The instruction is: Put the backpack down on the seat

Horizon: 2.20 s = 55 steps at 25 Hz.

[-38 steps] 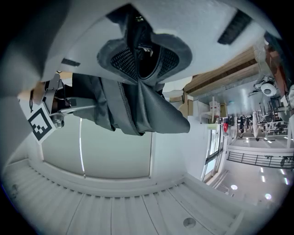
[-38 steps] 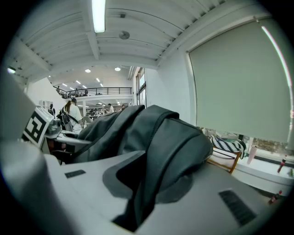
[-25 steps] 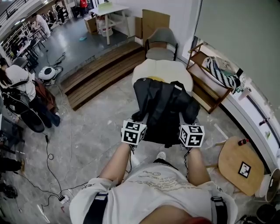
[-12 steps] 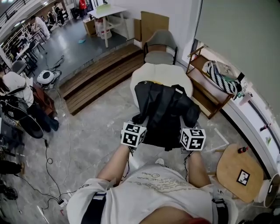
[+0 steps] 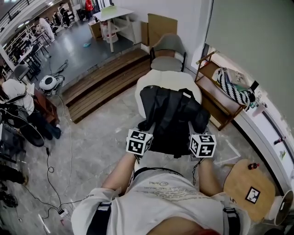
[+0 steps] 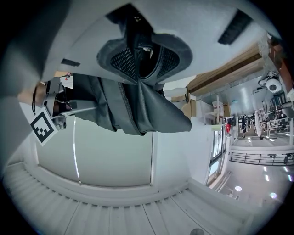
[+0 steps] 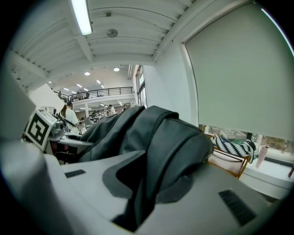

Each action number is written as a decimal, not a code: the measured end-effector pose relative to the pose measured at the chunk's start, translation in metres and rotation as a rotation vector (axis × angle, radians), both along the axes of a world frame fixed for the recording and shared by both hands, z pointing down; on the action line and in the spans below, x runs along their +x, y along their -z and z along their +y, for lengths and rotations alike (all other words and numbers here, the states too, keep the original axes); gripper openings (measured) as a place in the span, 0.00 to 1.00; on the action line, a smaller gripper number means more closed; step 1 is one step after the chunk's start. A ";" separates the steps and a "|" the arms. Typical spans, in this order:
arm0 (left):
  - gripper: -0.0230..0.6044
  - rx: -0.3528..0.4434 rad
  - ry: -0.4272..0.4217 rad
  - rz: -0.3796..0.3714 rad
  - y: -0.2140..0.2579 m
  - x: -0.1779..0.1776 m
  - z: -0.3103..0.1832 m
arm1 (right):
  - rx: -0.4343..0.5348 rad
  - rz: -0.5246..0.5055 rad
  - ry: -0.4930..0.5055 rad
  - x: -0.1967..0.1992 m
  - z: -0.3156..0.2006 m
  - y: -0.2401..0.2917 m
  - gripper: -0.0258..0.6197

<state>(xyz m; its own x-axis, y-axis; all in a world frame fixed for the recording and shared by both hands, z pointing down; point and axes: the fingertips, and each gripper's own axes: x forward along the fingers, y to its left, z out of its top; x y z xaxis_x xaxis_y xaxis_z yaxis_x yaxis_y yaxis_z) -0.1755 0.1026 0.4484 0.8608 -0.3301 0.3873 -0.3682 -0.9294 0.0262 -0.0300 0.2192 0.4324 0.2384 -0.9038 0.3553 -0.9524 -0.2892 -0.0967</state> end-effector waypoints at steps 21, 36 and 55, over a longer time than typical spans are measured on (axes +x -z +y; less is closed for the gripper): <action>0.20 -0.003 -0.006 -0.013 -0.011 0.040 -0.017 | 0.013 -0.032 -0.004 0.039 -0.013 -0.012 0.14; 0.20 -0.024 -0.020 -0.021 -0.029 0.079 -0.061 | -0.018 -0.046 -0.013 0.077 -0.055 -0.028 0.14; 0.19 -0.088 -0.078 -0.045 -0.038 0.182 -0.230 | -0.087 -0.072 -0.050 0.174 -0.220 -0.030 0.14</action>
